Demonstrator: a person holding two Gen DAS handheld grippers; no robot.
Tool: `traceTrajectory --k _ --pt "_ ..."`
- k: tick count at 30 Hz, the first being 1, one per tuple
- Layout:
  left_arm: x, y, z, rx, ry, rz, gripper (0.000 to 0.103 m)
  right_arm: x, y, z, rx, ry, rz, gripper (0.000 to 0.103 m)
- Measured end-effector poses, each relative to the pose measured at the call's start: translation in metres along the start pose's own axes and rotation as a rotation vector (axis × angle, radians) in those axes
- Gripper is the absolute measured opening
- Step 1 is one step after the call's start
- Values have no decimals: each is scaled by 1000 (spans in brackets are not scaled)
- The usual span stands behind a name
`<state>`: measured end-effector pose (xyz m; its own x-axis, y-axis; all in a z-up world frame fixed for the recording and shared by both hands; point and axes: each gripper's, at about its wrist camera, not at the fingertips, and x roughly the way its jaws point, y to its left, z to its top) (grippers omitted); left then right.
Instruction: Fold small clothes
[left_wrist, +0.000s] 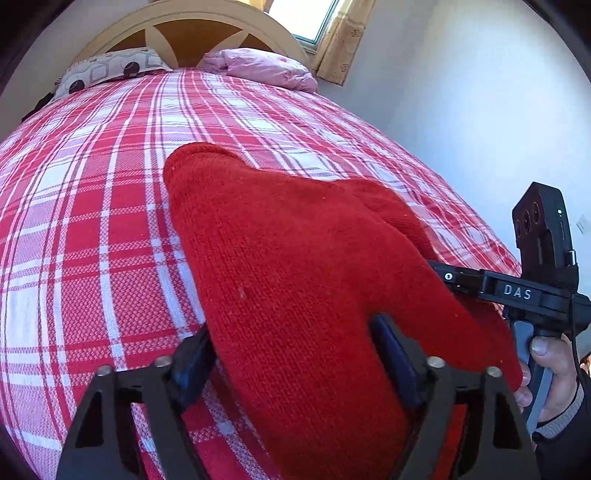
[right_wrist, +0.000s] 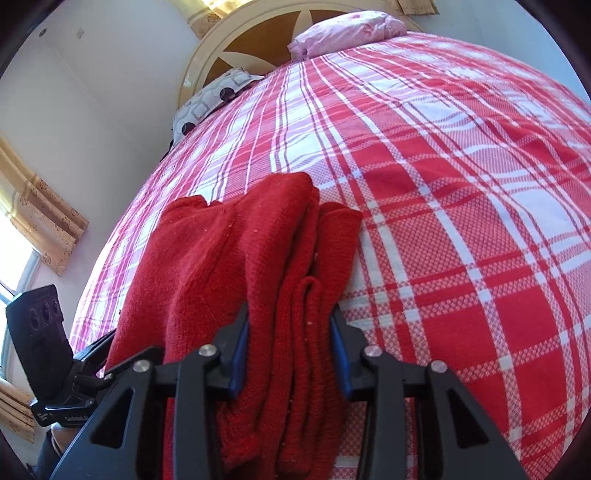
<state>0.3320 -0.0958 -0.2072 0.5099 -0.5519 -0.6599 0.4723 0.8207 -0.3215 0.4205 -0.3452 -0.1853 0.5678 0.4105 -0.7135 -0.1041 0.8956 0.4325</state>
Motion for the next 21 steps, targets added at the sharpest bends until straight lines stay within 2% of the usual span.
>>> traceTrajectory --k 2,4,7,15,21 --pt "-2 0 0 -4 -7 -4 68 -1 5 0 -15 -4 -19 36" --pt "-7 3 1 -18 -26 -14 52 -2 8 1 -20 -9 -29 34" --pt "-13 4 1 -34 -44 -19 43 -9 11 0 -14 -38 -29 32" --pt "-57 -9 -3 21 -122 26 40 -27 34 -2 -35 -88 7 30" --pt "-100 1 -7 -2 -149 48 40 -39 67 -7 -63 -104 71 30"
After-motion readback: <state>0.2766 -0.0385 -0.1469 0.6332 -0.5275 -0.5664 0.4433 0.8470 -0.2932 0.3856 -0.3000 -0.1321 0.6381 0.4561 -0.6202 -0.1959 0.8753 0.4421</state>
